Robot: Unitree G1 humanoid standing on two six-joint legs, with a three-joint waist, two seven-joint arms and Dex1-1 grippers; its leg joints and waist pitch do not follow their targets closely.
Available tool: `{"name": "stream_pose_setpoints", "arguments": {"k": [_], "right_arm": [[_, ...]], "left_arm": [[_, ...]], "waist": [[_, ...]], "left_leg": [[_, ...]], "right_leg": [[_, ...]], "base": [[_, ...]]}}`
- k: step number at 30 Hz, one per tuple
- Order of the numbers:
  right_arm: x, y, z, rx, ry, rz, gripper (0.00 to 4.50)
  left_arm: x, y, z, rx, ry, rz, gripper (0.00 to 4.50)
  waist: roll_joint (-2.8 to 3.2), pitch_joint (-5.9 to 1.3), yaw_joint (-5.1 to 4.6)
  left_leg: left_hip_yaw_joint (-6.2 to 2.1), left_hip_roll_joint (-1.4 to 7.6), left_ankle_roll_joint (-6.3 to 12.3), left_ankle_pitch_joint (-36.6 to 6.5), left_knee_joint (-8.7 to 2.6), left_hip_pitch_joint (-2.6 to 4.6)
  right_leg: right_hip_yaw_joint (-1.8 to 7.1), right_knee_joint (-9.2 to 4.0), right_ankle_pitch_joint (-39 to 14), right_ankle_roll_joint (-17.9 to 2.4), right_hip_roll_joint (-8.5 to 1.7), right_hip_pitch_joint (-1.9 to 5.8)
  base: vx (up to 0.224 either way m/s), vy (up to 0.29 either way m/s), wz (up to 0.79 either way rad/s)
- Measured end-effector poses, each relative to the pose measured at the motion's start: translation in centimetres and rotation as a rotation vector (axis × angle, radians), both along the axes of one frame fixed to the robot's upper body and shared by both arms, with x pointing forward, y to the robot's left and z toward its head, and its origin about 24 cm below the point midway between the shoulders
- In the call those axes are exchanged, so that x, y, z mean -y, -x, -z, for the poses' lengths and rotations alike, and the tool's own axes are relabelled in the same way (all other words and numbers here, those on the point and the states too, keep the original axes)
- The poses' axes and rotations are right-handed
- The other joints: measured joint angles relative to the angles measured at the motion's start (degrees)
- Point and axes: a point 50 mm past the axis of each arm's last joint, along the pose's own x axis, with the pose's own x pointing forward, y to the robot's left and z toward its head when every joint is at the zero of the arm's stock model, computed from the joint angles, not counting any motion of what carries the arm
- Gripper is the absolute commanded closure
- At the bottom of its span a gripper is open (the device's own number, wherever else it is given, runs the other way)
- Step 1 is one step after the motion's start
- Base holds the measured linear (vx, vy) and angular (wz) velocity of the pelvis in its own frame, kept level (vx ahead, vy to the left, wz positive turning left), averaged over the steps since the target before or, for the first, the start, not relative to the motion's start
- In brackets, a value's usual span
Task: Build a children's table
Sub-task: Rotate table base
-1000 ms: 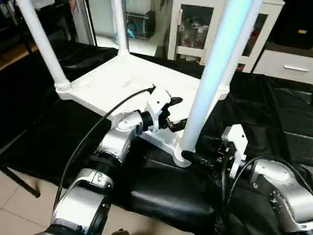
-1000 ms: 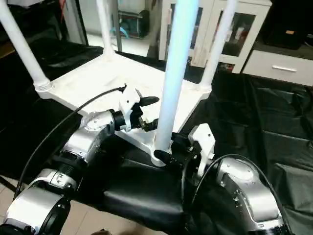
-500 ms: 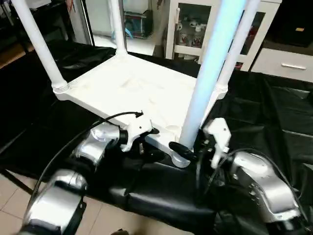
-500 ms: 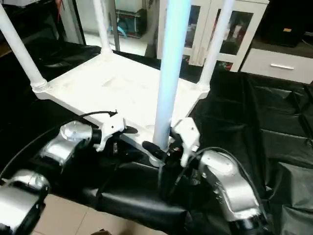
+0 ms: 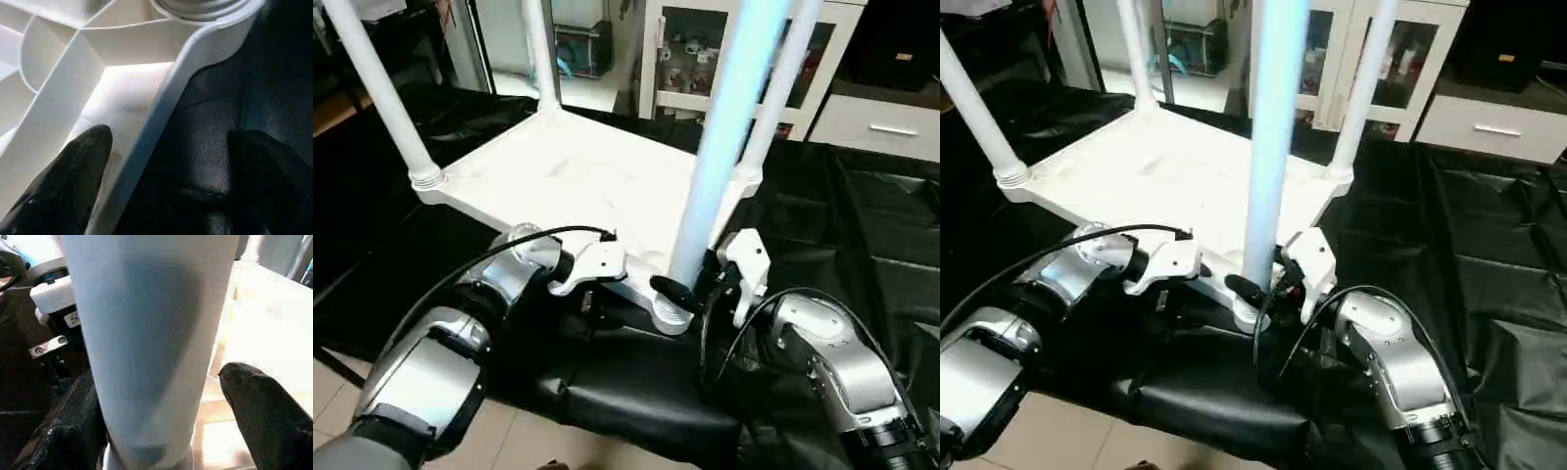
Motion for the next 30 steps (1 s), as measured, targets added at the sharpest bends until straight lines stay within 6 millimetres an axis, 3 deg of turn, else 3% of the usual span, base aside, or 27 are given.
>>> {"name": "stream_pose_setpoints", "arguments": {"k": [9,15,18,23,30], "right_arm": [[0.6,-0.7,0.2,0.019,0.006,0.015,0.84],[1.5,-1.5,0.3,0.013,0.018,0.050,0.84],[1.8,-1.8,0.3,0.015,0.018,0.069,0.84],[2.3,-1.9,0.2,0.023,0.019,0.096,0.84],[2.1,-1.6,0.3,0.020,0.011,0.091,0.84]], "left_arm": [[-0.5,0.8,-0.3,-0.080,0.018,0.036,0.07],[-0.1,1.6,-0.2,-0.119,0.060,0.065,0.07],[0.4,1.9,0.0,-0.099,0.100,0.066,0.07],[2.6,1.6,0.4,0.007,0.256,-0.007,0.07],[3.0,1.1,0.5,0.025,0.305,-0.113,0.07]], "waist": [[-0.03,0.02,-1.95],[-0.05,0.03,-2.52],[-0.06,0.04,-2.34],[-0.12,0.08,-0.77],[-0.08,0.10,-0.43]], "left_leg": [[0.03,0.01,-0.01,-0.01,-0.06,0.02],[0.03,0.01,-0.01,-0.01,-0.09,0.15],[0.03,0.00,-0.01,-0.01,-0.09,0.15],[0.03,0.00,0.00,0.00,-0.07,-0.08],[0.03,0.00,0.00,0.00,-0.07,-0.12]], "right_leg": [[0.04,0.03,0.04,-0.07,0.03,-0.02],[0.04,0.02,0.04,-0.07,0.04,-0.04],[0.03,0.01,0.04,-0.08,0.03,-0.05],[0.01,-0.01,0.04,-0.09,0.02,-0.18],[0.00,-0.03,0.03,-0.10,0.01,-0.21]], "base": [[0.000,0.000,0.00],[0.000,0.000,0.00],[0.000,0.000,0.00],[0.000,0.000,0.00],[0.000,0.000,0.00]]}}
